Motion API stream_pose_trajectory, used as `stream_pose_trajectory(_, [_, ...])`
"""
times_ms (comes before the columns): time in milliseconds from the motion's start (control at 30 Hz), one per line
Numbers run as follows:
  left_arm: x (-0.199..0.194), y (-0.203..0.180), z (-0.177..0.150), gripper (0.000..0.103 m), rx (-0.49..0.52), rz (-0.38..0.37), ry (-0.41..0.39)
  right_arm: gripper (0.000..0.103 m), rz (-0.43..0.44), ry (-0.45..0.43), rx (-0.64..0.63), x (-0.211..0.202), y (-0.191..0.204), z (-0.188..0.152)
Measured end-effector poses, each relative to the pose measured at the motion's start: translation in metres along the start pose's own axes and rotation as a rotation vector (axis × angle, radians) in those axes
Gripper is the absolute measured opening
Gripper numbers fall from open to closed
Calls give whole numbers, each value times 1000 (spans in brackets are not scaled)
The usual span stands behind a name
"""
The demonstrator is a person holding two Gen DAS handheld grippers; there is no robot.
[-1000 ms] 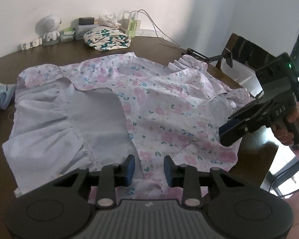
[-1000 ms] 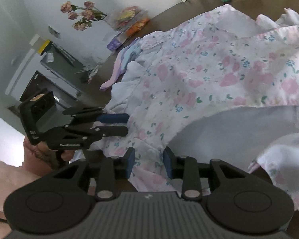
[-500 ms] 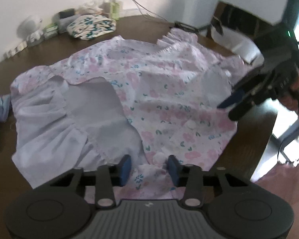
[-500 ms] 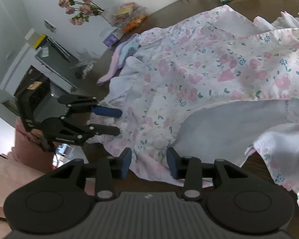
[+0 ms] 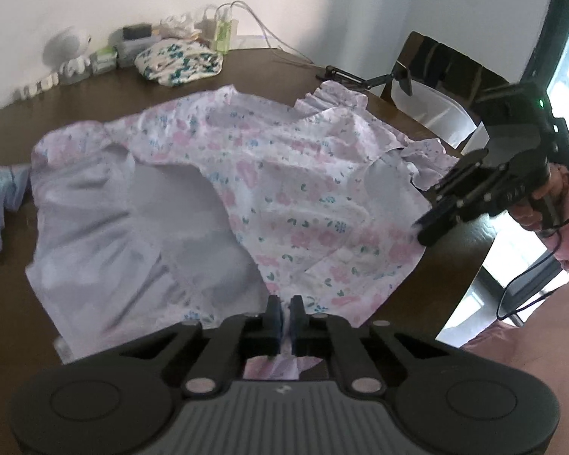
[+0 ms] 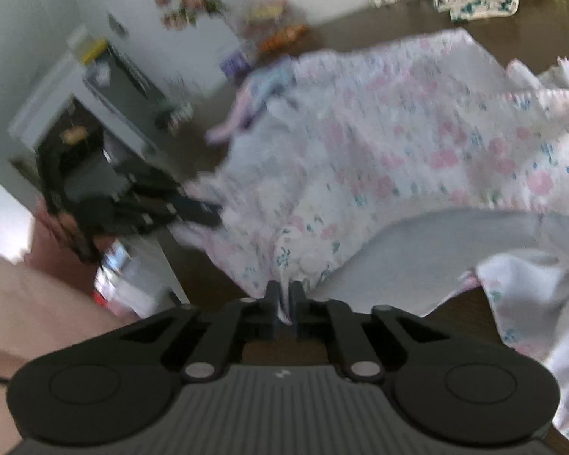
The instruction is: Fold clothes
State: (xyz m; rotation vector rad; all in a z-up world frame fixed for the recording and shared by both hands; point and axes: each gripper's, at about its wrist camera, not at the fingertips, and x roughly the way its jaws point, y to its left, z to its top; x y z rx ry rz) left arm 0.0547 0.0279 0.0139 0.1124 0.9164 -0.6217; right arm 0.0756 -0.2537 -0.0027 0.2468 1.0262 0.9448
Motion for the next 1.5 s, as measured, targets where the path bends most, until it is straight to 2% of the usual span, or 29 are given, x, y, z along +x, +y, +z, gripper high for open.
stream_pose_trajectory(33, [1,1,-3,4,-11,-8,0,32,-2,13,-1,2,0,-2])
stream_pose_trajectory(100, [1,1,-7,4,-16,-13,-11,38,4,2,2,-1,0,-4])
stream_pose_trajectory(133, [0,0,-10,4,-18,-15,-16,38,12,-22,7,-4,0,-4])
stream_pose_trajectory(233, [0,-1,-16,4,-25,-21,-33,40,19,-166,64,-19,-4,1])
stream_pose_trajectory(333, [-1,-1,-21,4,-36,-31,-49,40,-62,-248,105,-16,-3,7])
stream_pose_trajectory(500, [-2,12,-28,4,-106,-61,-78,38,-154,-145,-38,24,21,6])
stream_pose_trajectory(667, [-3,19,-38,6,-144,-73,-92,37,-343,-74,-296,39,59,-4])
stream_pose_trajectory(700, [-5,20,-38,8,-147,-72,-102,38,-357,-76,-309,39,62,-4])
stream_pose_trajectory(767, [-11,19,-38,15,-158,-51,-138,39,-383,-81,-331,37,68,-5])
stream_pose_trajectory(867, [-19,18,-35,24,-175,-22,-199,41,-355,-158,-262,29,66,1])
stream_pose_trajectory(933, [-20,14,-27,25,-183,-5,-239,41,-339,-205,-215,26,63,6])
stream_pose_trajectory(1000, [-17,8,-17,27,-184,21,-262,40,-346,-214,-194,35,62,8])
stream_pose_trajectory(1067, [-10,-1,-9,27,-183,82,-264,37,-356,-201,-193,46,65,6])
stream_pose_trajectory(1133, [-1,-11,-5,24,-161,139,-259,26,-373,-187,-210,55,71,2])
stream_pose_trajectory(1167, [2,-15,-6,23,-156,155,-251,24,-381,-181,-223,59,75,0])
stream_pose_trajectory(1233, [8,-20,-12,10,-139,173,-224,21,-409,-163,-252,65,82,-6])
stream_pose_trajectory(1367, [13,-25,-31,8,-118,239,-193,20,-477,-143,-311,67,91,-17])
stream_pose_trajectory(1500, [8,-19,-49,10,-145,237,-219,25,-504,-164,-319,62,91,-26])
